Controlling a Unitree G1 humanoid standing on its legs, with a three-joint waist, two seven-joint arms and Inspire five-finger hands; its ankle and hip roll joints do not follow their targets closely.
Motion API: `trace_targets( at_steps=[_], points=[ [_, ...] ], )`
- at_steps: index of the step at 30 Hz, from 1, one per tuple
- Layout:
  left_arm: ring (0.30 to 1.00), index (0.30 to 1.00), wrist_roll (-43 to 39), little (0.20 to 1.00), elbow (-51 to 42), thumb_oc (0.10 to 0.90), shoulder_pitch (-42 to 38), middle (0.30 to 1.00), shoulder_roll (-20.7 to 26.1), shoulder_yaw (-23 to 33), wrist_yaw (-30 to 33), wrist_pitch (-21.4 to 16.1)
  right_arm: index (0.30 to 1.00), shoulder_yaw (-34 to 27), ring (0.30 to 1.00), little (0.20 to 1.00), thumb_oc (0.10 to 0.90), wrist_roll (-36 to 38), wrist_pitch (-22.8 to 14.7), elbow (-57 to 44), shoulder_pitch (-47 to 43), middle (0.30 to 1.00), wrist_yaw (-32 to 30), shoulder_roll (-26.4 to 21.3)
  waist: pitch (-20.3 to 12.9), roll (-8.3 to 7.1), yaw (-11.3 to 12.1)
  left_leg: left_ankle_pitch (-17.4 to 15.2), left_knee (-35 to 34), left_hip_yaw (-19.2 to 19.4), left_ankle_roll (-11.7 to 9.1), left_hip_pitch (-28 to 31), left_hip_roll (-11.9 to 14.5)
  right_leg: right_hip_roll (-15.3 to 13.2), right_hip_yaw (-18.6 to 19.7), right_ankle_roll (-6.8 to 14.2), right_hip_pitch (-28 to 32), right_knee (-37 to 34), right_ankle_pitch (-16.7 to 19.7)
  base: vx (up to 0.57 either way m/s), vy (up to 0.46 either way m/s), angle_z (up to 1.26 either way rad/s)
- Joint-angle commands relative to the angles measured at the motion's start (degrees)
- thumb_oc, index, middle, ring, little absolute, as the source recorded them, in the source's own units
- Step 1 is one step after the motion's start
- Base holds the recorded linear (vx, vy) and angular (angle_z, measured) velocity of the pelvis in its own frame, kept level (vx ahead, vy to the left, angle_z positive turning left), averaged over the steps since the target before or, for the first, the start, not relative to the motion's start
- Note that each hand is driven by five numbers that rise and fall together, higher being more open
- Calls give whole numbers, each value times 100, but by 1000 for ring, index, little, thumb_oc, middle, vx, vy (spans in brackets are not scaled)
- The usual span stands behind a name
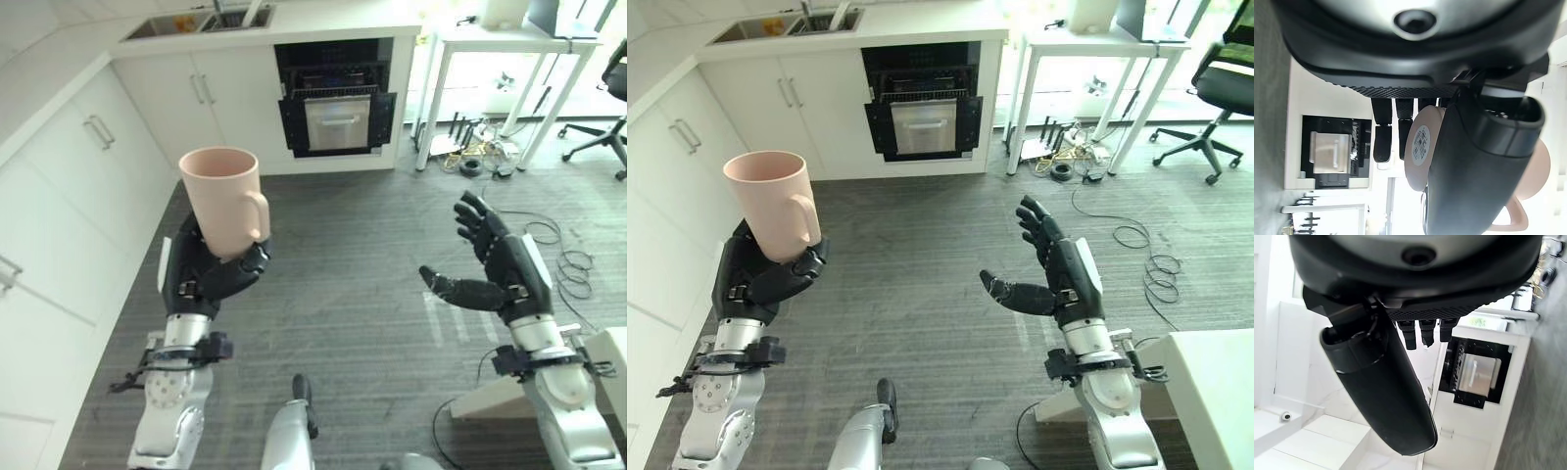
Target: Place the dishes in the dishwasher.
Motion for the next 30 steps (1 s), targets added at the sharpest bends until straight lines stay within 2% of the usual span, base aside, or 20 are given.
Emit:
trace_targets(
  at_steps=[1, 2, 3, 4, 6, 8, 9, 11, 13, 14, 15, 18, 20, 21, 24, 25, 27, 28, 29, 30],
  points=[
    [300, 300, 114, 300, -468, 400, -586, 300, 560, 194, -1, -697, 900, -203, 900, 900, 800, 593, -729, -436, -660, 900, 64, 72, -704, -177, 58, -153, -385, 75, -118, 561, -260, -312, -155, 515, 338, -237, 559, 436, 299, -36],
    [300, 300, 117, 300, -400, 400, -691, 300, 580, 171, -157, -664, 900, -171, 900, 900, 800, 581, -648, -408, -715, 900, 33, 183, -763, -248, 38, -297, -385, 13, 2, 741, -416, -587, -269, 712, 425, -237, 1174, 542, 445, 1],
    [300, 300, 225, 300, -331, 400, -878, 300, 573, 87, -366, -592, 900, -154, 900, 900, 800, 315, -575, -398, -750, 900, -144, 333, -819, -121, 9, -403, -385, -294, 177, 926, -598, -907, -308, 795, 152, 825, 2055, 459, 408, 26],
    [300, 300, 235, 300, -332, 400, -898, 300, 563, 74, -396, -574, 900, -160, 900, 900, 800, 301, -557, -418, -739, 900, -177, 346, -817, -113, 10, -412, -385, -330, 206, 943, -646, -991, -299, 800, 32, 1168, 2101, 392, 396, 86],
    [300, 300, 291, 300, -344, 400, -939, 300, 560, 17, -568, -467, 900, -173, 900, 900, 800, 229, -515, -505, -623, 900, -290, 455, -832, -12, -3, -556, -385, -463, 346, 1130, -852, -1194, -229, 726, -537, 2689, 2354, 316, 262, 86],
    [300, 300, 353, 300, -350, 400, -889, 300, 521, 38, -588, -436, 900, -134, 900, 900, 800, 237, -510, -497, -598, 900, -232, 478, -803, -15, -48, -626, -385, -401, 385, 1232, -926, -1218, -130, 629, -1191, 3329, 2327, 244, 142, 38],
    [300, 300, 366, 300, -404, 400, -846, 300, 493, 77, -590, -366, 900, -113, 900, 900, 800, 256, -491, -507, -545, 900, -173, 482, -773, -25, -80, -670, -385, -368, 404, 1329, -983, -1120, -256, 501, -1495, 3124, 2111, 268, 15, 28],
    [300, 300, 295, 300, -465, 400, -785, 300, 508, 145, -615, -310, 900, -138, 900, 900, 800, 350, -436, -547, -506, 900, -97, 469, -741, -92, -125, -676, -385, -317, 365, 1410, -1011, -785, -546, 419, -1654, 2215, 1852, 326, -118, 18],
    [300, 300, 249, 300, -494, 400, -790, 300, 529, 166, -623, -269, 900, -186, 900, 900, 800, 444, -427, -566, -506, 900, -57, 475, -676, -182, -172, -757, -385, -311, 280, 1531, -1019, -603, -885, 440, -1621, 729, 1976, 366, -274, 21],
    [300, 300, 297, 300, -511, 400, -791, 300, 526, 151, -662, -245, 900, -211, 900, 900, 800, 498, -451, -554, -499, 900, -77, 492, -590, -334, -239, -901, -385, -264, 216, 1691, -1089, -639, -1030, 544, -1742, -237, 2228, 594, -446, 47],
    [300, 300, 389, 300, -499, 400, -780, 300, 525, 76, -621, -269, 900, -186, 900, 900, 800, 600, -505, -542, -435, 900, -99, 547, -475, -553, -339, -1130, -385, -191, 204, 1910, -1248, -946, -843, 734, -2303, -237, 2376, 557, -392, 115],
    [300, 300, 431, 300, -421, 400, -705, 300, 504, 11, -680, -425, 900, -136, 900, 900, 800, 532, -680, -515, -233, 900, -37, 672, -395, -613, -453, -1417, -385, -374, 341, 2162, -1327, -1117, -431, 791, -2801, -237, 2565, 586, -354, 59],
    [300, 300, 434, 300, -427, 400, -659, 300, 512, 30, -756, -447, 900, -116, 900, 900, 800, 525, -739, -503, -176, 900, -65, 684, -434, -640, -451, -1520, -385, -365, 323, 2279, -1264, -1160, -466, 837, -2707, -237, 2471, 502, -373, 6],
    [300, 300, 410, 300, -476, 400, -635, 300, 547, 54, -781, -385, 900, -118, 900, 900, 800, 560, -669, -498, -246, 900, -117, 648, -502, -639, -424, -1509, -385, -307, 295, 2357, -1146, -1125, -551, 824, -2562, -237, 2374, 411, -350, -16],
    [300, 300, 375, 300, -574, 400, -689, 300, 586, 63, -766, -232, 900, -83, 900, 900, 800, 600, -574, -442, -508, 900, -154, 563, -684, -619, -385, -1516, -385, -206, 144, 2584, -906, -1008, -777, 702, -2330, -237, 2199, 418, -332, -16],
    [300, 300, 383, 300, -583, 400, -723, 300, 588, 54, -753, -200, 900, -86, 900, 900, 800, 567, -542, -439, -563, 900, -168, 540, -720, -610, -386, -1485, -385, -185, 74, 2646, -845, -979, -817, 652, -2287, -237, 2159, 440, -297, -19],
    [300, 300, 450, 300, -593, 400, -767, 300, 554, 41, -711, -149, 900, -95, 900, 900, 800, 533, -499, -412, -613, 900, -205, 485, -797, -569, -376, -1091, -385, -129, -109, 2767, -688, -880, -850, 501, -2152, -237, 1978, 428, -280, -27],
    [300, 300, 452, 300, -620, 400, -744, 300, 535, 55, -683, -107, 900, -128, 900, 900, 800, 577, -472, -415, -585, 900, -171, 466, -824, -560, -388, -799, -385, -122, -198, 2843, -632, -802, -808, 402, -2087, -237, 1867, 486, -318, -63],
    [300, 300, 565, 300, -634, 400, -668, 300, 515, 79, -619, -130, 900, -220, 900, 900, 800, 717, -449, -458, -468, 900, -4, 419, -858, -587, -422, -118, -385, -80, -362, 2976, -533, -693, -719, 219, -1970, -237, 1669, 425, -286, -69],
    [300, 300, 592, 300, -639, 400, -655, 300, 513, 76, -610, -141, 900, -232, 900, 900, 800, 734, -446, -469, -444, 900, 16, 418, -857, -601, -417, -33, -385, -72, -389, 2990, -525, -683, -701, 190, -1953, -237, 1646, 495, -380, -98]
  ],
)
